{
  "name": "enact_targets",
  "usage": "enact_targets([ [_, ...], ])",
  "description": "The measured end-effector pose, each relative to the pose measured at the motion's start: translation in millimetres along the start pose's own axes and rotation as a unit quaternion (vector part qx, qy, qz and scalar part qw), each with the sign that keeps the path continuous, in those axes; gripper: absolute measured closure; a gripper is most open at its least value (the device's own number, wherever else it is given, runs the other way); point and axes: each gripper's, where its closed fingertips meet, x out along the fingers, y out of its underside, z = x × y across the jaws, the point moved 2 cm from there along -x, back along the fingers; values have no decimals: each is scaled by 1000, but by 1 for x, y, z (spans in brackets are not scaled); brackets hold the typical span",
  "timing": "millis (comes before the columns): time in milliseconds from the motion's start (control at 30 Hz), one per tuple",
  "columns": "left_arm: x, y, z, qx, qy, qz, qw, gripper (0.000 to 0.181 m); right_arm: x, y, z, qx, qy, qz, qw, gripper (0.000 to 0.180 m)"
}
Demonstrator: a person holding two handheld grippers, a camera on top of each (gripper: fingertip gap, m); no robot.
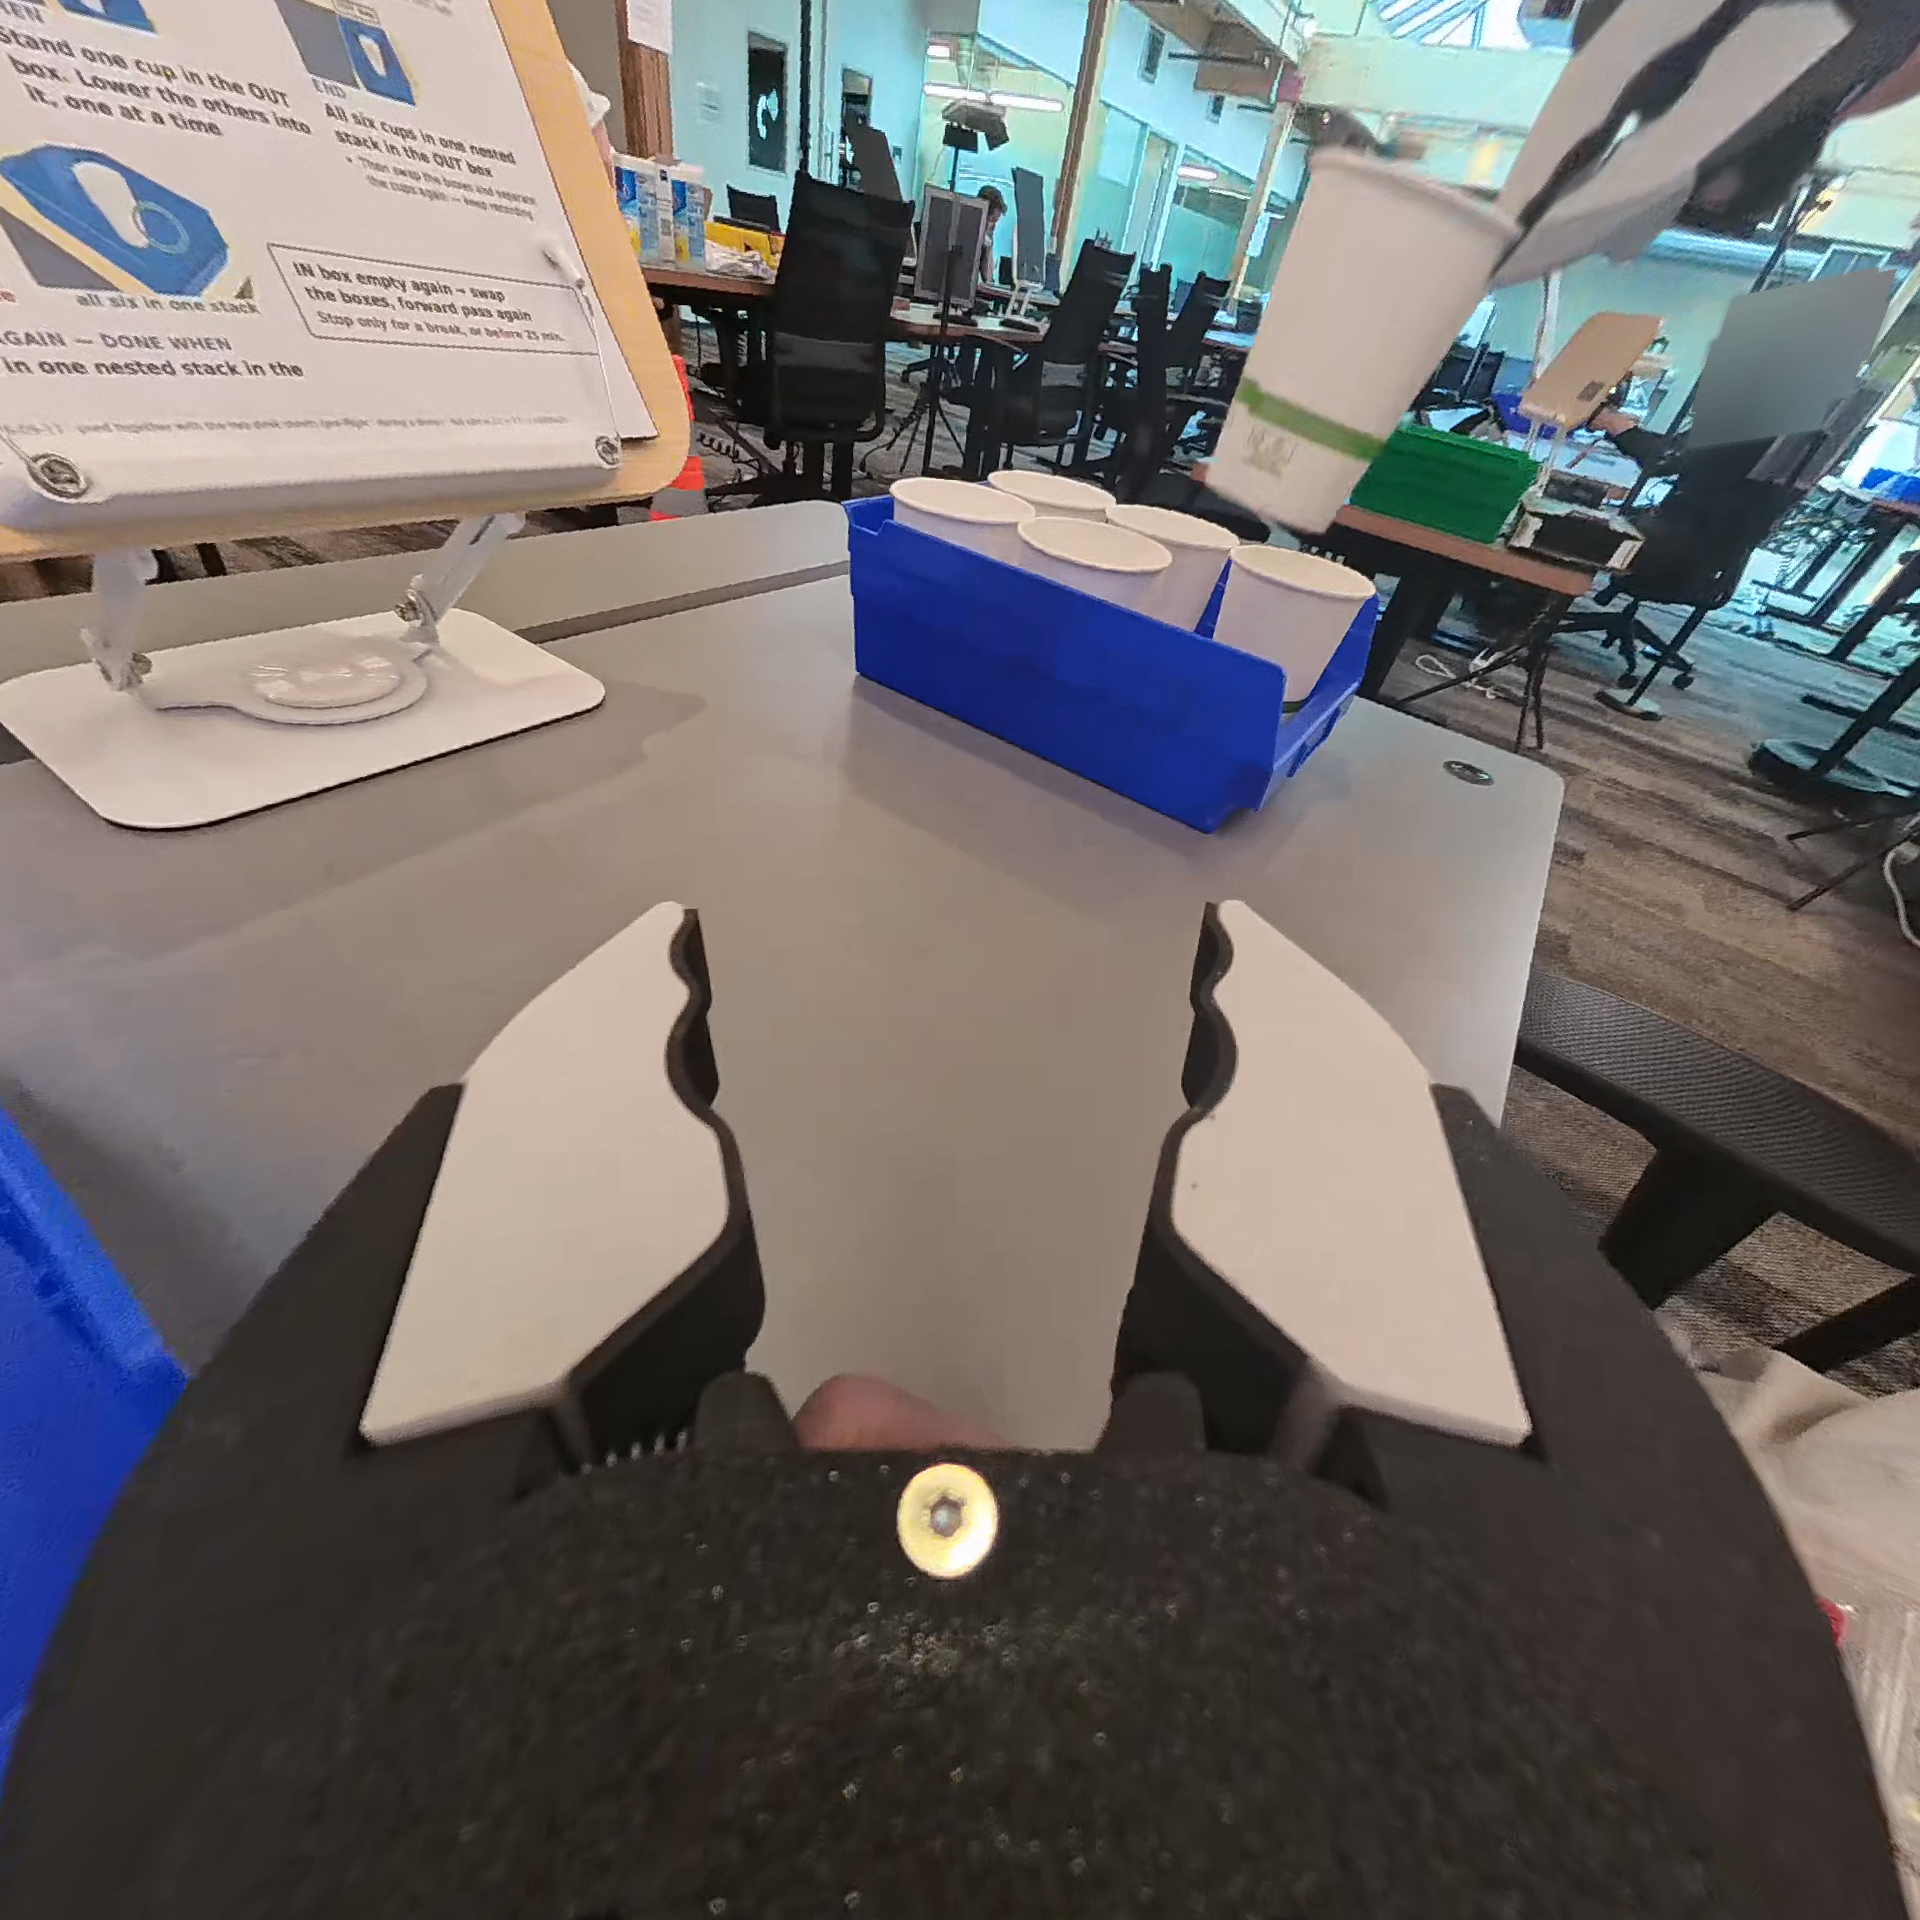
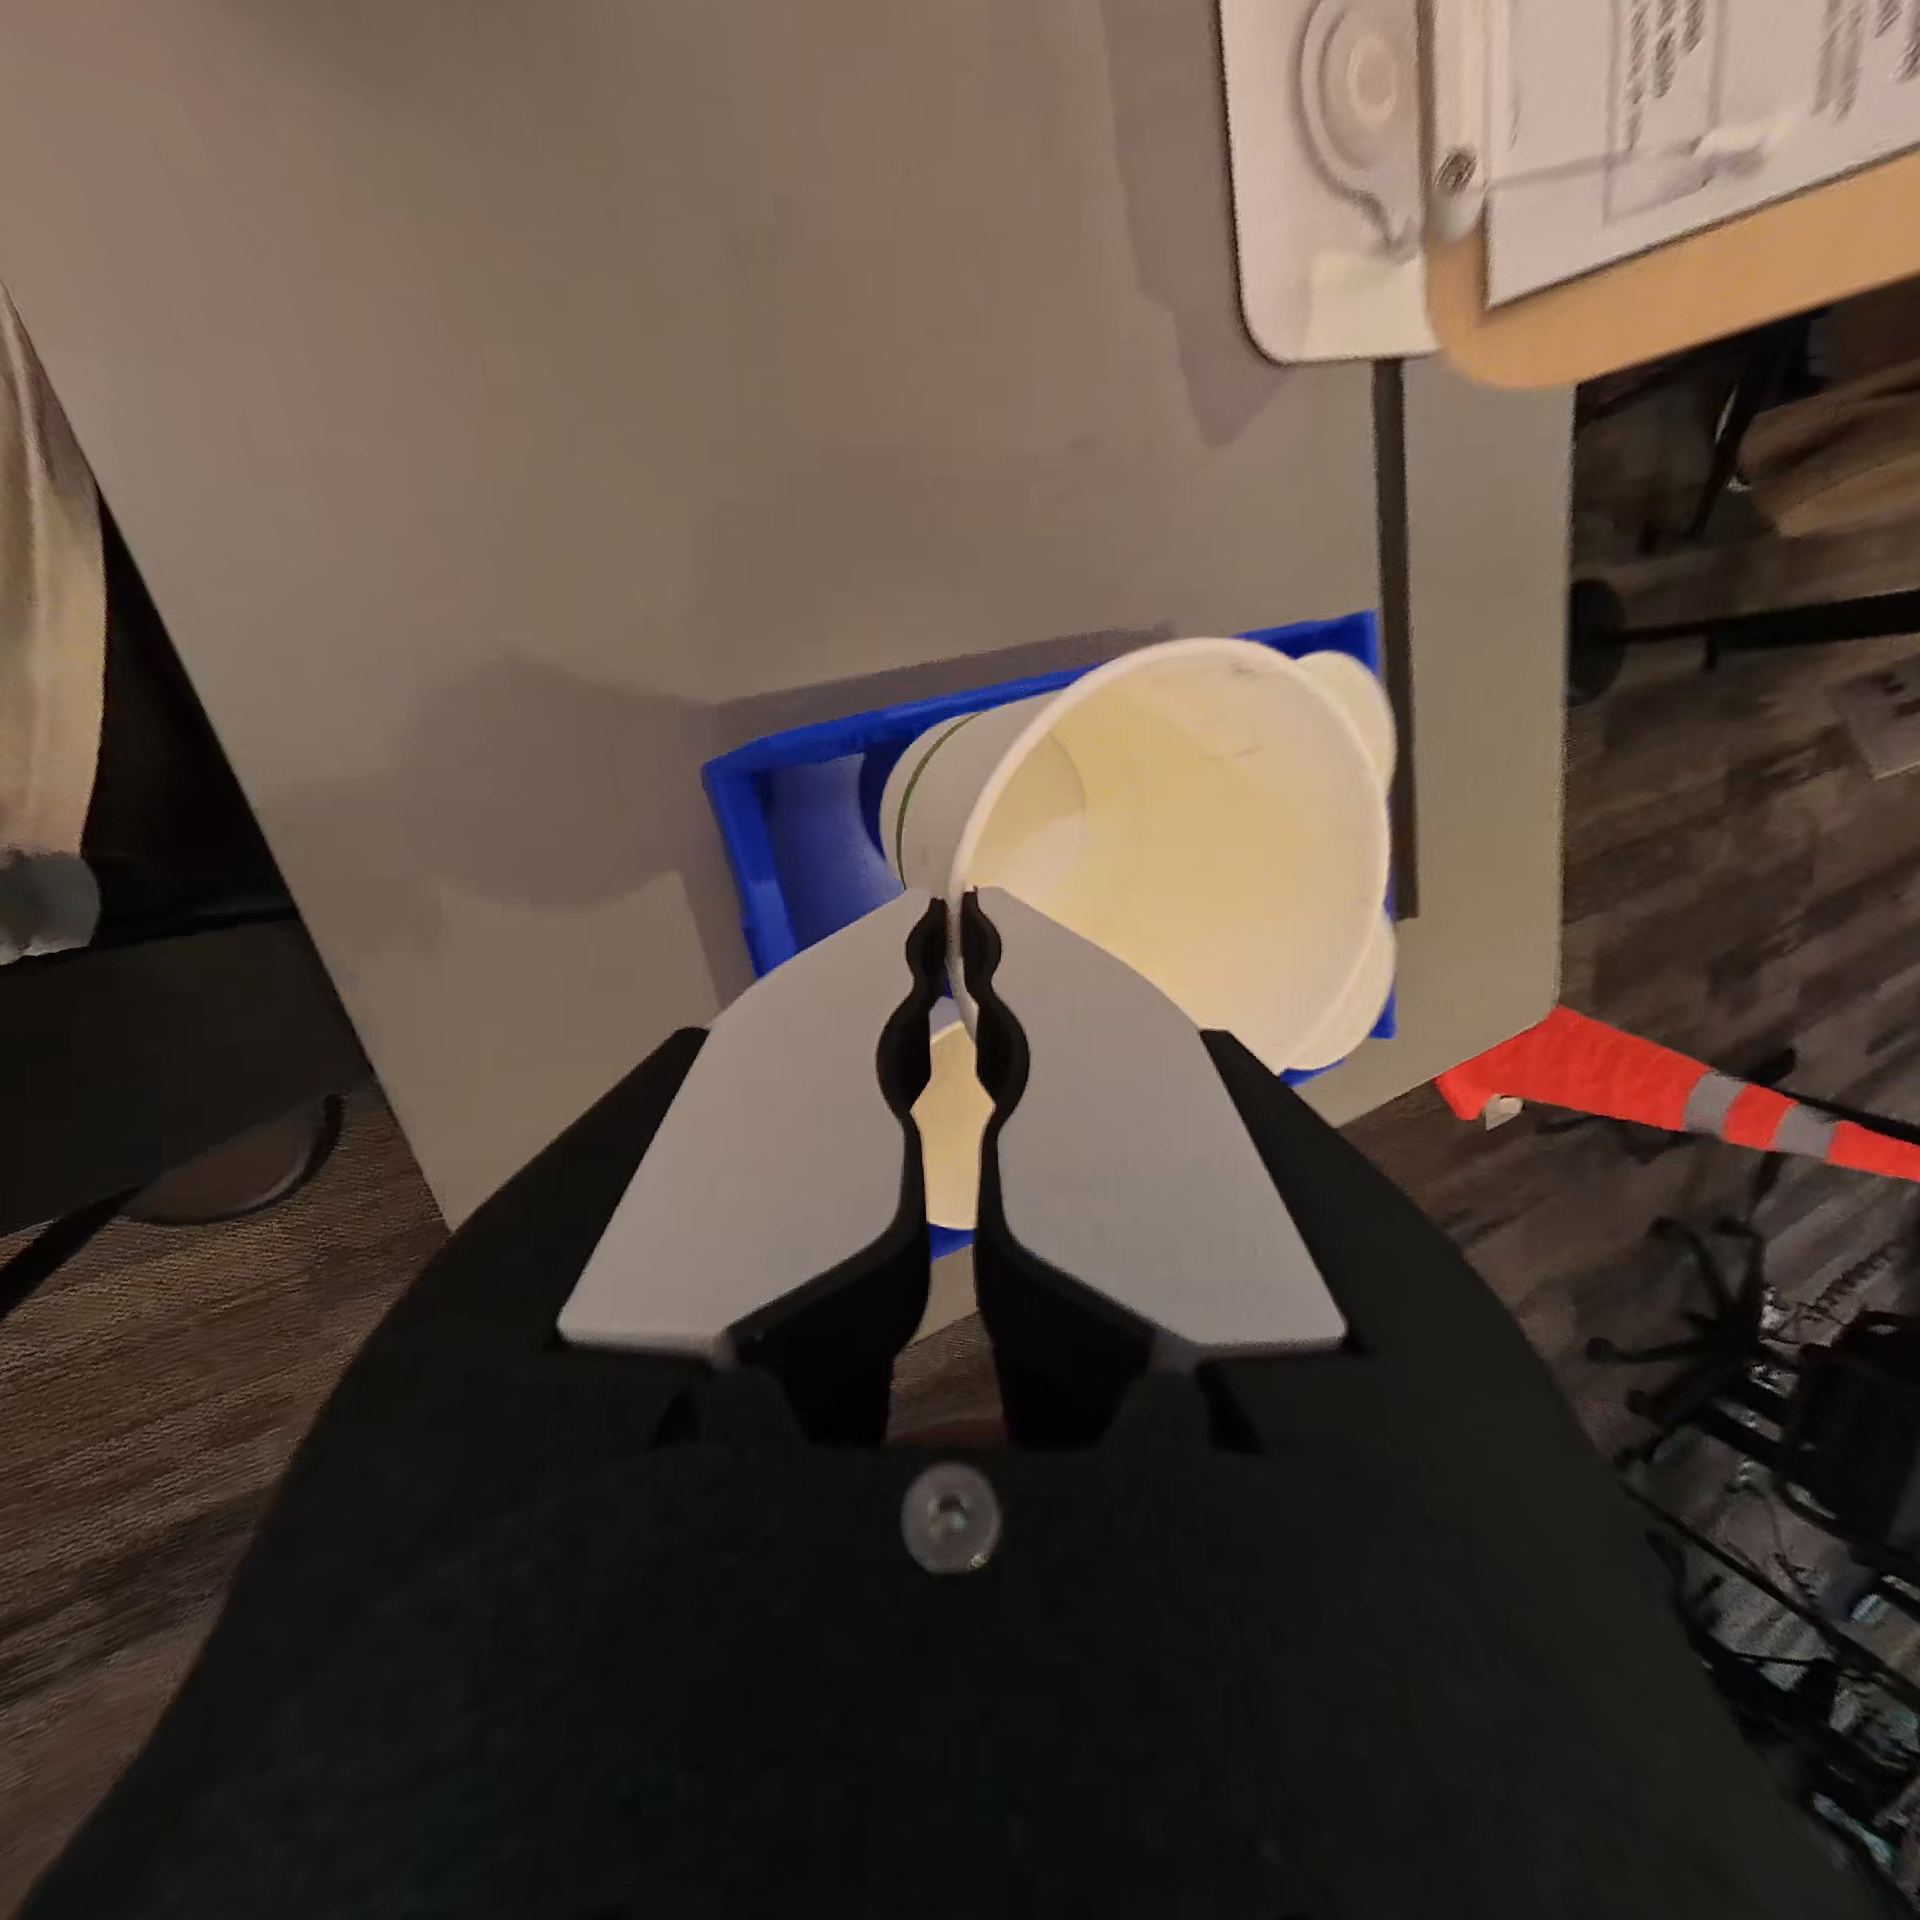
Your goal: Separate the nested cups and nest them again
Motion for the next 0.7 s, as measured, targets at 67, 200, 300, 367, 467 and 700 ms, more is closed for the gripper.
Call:
enact_targets([
  [67,0,0,0,5,-6,0,1000,93,19,15,5,11,-14,11,1000,177],
  [200,0,4,0,18,-22,7,1000,95,56,36,18,22,-38,24,999,177],
  [300,2,10,-3,24,-25,17,999,95,80,46,26,27,-52,30,998,177],
  [367,4,13,-4,25,-25,22,999,94,93,52,31,25,-57,35,997,177],
  [467,5,15,-6,26,-24,25,999,95,107,58,35,24,-64,44,997,177],
  [700,7,15,-11,33,-20,28,999,95,127,61,40,19,-70,46,996,177],
])
